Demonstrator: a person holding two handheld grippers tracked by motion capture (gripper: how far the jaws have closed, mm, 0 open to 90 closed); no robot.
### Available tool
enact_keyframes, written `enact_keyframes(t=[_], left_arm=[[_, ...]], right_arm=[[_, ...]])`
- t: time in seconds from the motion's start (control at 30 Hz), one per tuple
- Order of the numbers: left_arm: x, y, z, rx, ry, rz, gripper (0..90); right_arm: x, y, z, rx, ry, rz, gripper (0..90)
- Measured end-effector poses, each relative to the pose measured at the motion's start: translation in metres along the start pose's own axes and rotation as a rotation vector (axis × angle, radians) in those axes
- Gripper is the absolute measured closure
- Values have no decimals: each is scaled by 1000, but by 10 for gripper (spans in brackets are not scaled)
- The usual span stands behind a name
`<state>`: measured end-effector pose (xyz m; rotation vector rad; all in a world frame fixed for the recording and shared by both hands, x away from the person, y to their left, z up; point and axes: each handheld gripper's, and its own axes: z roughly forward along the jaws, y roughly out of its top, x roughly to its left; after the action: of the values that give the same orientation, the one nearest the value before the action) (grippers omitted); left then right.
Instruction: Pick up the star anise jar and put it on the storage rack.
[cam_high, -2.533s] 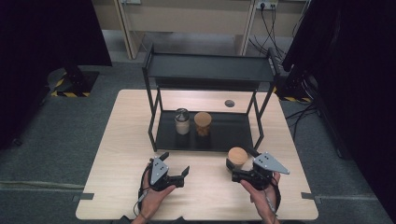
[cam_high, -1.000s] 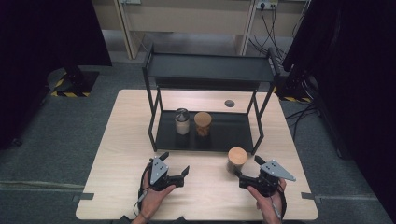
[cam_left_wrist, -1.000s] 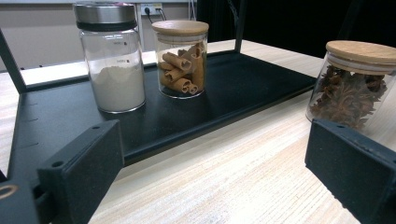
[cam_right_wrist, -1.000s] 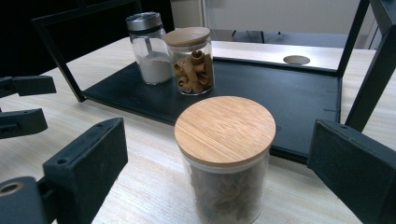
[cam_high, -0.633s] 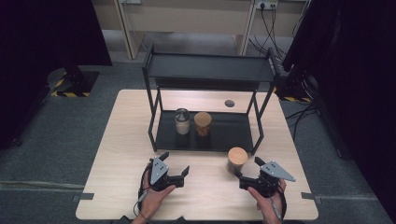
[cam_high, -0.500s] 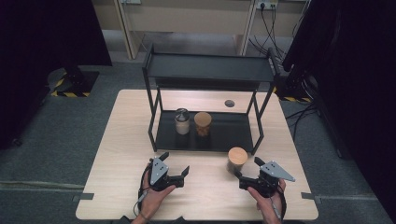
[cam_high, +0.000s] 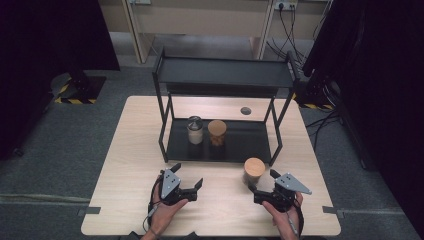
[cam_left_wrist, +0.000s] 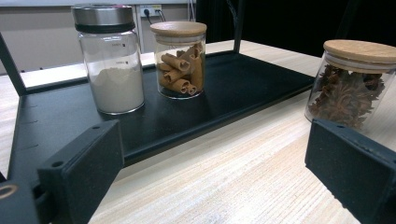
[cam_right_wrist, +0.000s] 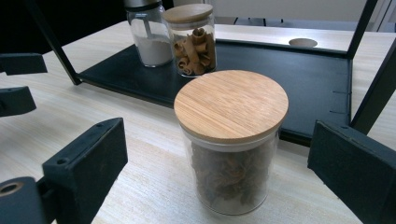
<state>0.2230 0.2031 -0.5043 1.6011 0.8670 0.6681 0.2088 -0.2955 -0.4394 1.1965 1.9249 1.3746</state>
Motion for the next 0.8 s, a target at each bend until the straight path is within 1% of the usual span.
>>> enact_keyframes(t=[0.37,0.53,0.8], left_arm=[[-1,0,0,-2,1,1,39],[-1,0,0,-1,1,2,40],[-1,0,0,-1,1,3,39]], right_arm=[[-1,-1,7,11,-11,-4,55],[-1,-2,10,13,-24,-4,58],[-2,-3,17,15,-31,-17,61]])
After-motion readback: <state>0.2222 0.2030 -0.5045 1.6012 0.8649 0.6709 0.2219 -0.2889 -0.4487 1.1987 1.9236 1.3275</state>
